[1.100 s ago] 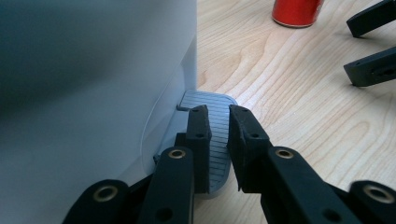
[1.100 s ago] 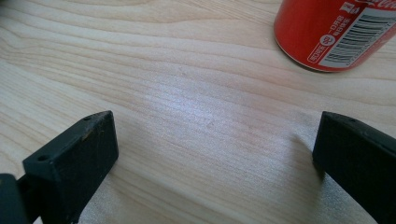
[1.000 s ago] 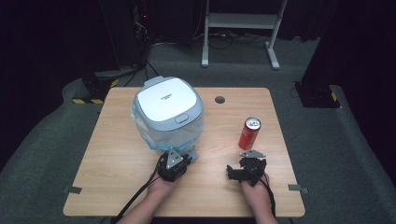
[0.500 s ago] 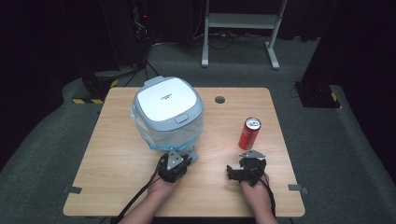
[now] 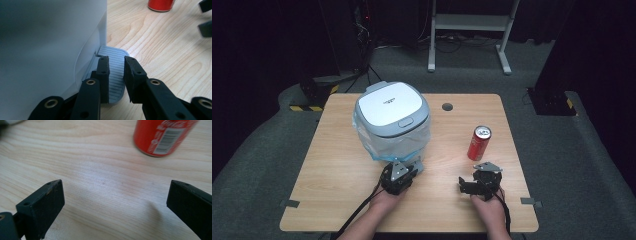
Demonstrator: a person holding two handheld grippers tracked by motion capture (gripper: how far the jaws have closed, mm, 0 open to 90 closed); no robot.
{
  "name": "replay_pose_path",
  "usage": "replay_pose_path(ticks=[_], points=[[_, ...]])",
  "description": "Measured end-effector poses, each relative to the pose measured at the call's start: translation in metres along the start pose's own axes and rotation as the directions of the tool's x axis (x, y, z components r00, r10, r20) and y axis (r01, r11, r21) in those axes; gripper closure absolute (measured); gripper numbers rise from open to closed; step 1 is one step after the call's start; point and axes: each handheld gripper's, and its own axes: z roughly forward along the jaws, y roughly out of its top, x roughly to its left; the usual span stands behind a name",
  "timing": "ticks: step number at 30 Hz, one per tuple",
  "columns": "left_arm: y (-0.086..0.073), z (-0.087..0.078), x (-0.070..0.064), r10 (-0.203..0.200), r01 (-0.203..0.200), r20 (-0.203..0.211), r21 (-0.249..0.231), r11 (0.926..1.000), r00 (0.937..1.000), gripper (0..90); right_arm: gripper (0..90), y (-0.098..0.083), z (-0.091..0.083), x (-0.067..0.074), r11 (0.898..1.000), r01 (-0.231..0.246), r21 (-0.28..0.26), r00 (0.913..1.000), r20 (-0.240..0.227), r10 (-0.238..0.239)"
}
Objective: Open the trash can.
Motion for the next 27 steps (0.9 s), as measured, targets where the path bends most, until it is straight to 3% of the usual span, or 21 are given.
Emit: replay_pose_path(ticks=[5,10,18,27], points=[[0.001,0.000,0.001,0.021,-0.021,-0.001,0.025,0.9995,0.9998,74.1,1.7,0.000,-0.014,-0.006,0.998,-0.030,-0.062,0.9995,0.007,0.031],[0.001,0.002,0.000,0.021,-0.021,0.003,0.033,0.9992,0.9998,72.4,1.6,0.000,-0.017,-0.010,0.996,-0.035,-0.082,0.9992,0.017,0.037],[0.003,0.006,-0.004,0.071,-0.070,-0.008,0.086,0.9938,0.9975,69.7,1.6,0.002,-0.024,-0.016,0.991,-0.044,-0.125,0.9983,0.032,0.049],[0.003,0.009,-0.013,0.141,-0.134,-0.057,0.115,0.9843,0.9884,69.1,1.7,0.006,-0.028,-0.016,0.987,-0.045,-0.152,0.9978,0.042,0.052]])
